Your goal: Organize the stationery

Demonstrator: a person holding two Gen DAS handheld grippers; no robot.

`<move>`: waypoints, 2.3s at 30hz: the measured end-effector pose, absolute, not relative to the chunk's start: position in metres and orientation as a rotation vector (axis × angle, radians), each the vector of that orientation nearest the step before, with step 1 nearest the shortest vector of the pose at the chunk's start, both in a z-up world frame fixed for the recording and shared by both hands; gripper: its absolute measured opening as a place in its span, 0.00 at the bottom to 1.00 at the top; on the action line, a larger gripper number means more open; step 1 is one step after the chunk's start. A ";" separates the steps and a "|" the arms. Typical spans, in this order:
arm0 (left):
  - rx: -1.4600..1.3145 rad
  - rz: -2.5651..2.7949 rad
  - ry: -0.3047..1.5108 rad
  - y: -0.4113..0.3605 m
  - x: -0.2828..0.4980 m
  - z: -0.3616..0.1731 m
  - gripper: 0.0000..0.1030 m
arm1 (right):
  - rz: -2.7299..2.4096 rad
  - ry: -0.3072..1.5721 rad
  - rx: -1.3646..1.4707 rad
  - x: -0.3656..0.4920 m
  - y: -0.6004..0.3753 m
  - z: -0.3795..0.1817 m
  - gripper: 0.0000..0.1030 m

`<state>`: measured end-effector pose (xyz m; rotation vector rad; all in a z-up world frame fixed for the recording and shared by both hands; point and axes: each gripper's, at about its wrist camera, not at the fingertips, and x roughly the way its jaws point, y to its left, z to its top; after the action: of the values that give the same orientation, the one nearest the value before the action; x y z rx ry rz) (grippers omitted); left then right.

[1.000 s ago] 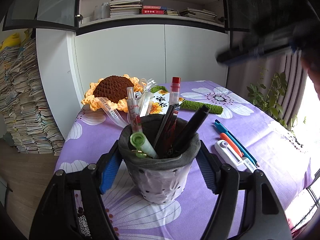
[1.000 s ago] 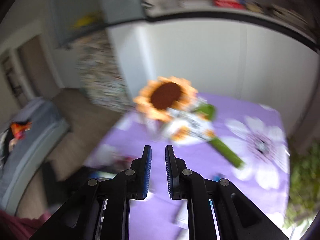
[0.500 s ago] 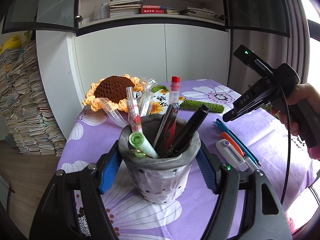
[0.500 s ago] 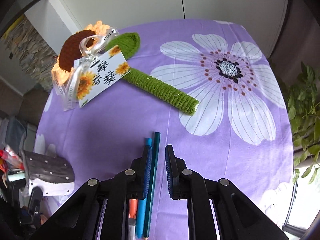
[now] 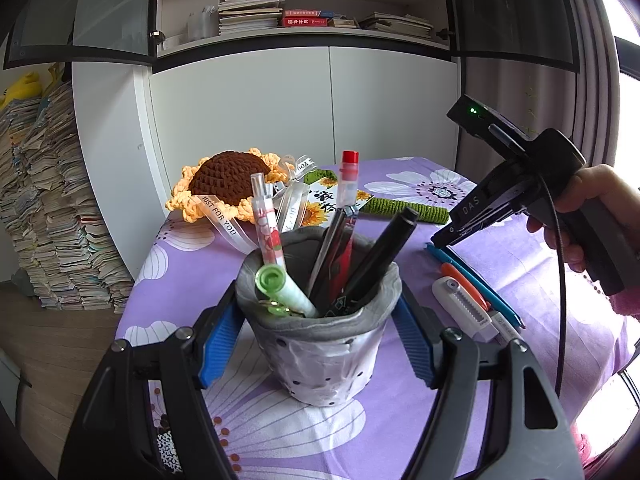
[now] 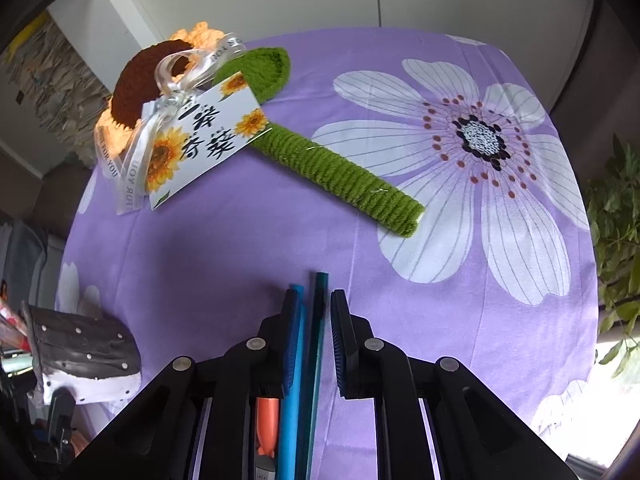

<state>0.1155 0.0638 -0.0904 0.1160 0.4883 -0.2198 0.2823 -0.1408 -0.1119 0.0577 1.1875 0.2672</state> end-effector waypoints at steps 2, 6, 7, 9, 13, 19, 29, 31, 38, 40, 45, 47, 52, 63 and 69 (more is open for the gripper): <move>0.116 -0.220 0.489 0.064 0.116 -0.090 0.69 | 0.266 1.191 0.069 0.284 -0.144 -0.112 0.12; 0.117 -0.219 0.488 0.064 0.115 -0.090 0.69 | 0.239 1.202 0.046 0.287 -0.145 -0.116 0.12; 0.117 -0.219 0.488 0.064 0.115 -0.090 0.69 | 0.245 1.205 0.053 0.288 -0.145 -0.117 0.12; 0.116 -0.219 0.489 0.064 0.116 -0.090 0.69 | 0.238 1.209 0.042 0.289 -0.145 -0.117 0.12; 0.119 -0.219 0.490 0.063 0.116 -0.090 0.69 | 0.234 1.207 0.015 0.291 -0.138 -0.117 0.12; 0.117 -0.220 0.491 0.062 0.117 -0.090 0.69 | 0.254 1.182 -0.034 0.287 -0.127 -0.115 0.08; 0.120 -0.218 0.489 0.061 0.118 -0.091 0.69 | 0.371 0.887 0.037 0.222 -0.135 -0.021 0.08; 0.122 -0.216 0.489 0.061 0.118 -0.091 0.69 | 0.429 0.805 0.056 0.207 -0.127 0.002 0.08; 0.111 -0.219 0.492 0.064 0.117 -0.091 0.69 | 0.661 0.535 0.109 0.160 -0.087 0.059 0.08; 0.112 -0.220 0.491 0.064 0.117 -0.091 0.69 | 0.696 0.452 0.100 0.152 -0.073 0.069 0.08; 0.114 -0.228 0.488 0.065 0.117 -0.091 0.69 | 0.750 0.348 0.142 0.154 -0.050 0.071 0.08; 0.115 -0.235 0.485 0.065 0.117 -0.092 0.69 | 0.749 0.332 0.151 0.162 -0.043 0.062 0.08; 0.118 -0.251 0.479 0.066 0.117 -0.092 0.69 | 0.773 0.347 0.178 0.179 -0.035 0.046 0.08; 0.104 -0.270 0.482 0.066 0.117 -0.092 0.69 | 0.798 0.329 0.126 0.178 -0.033 0.030 0.08; 0.087 -0.263 0.493 0.067 0.118 -0.091 0.69 | 0.773 0.285 0.111 0.163 -0.044 0.036 0.08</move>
<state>0.1182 0.0668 -0.0913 0.0874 0.4928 -0.2630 0.1631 -0.0436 0.0356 0.1106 0.2850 0.7733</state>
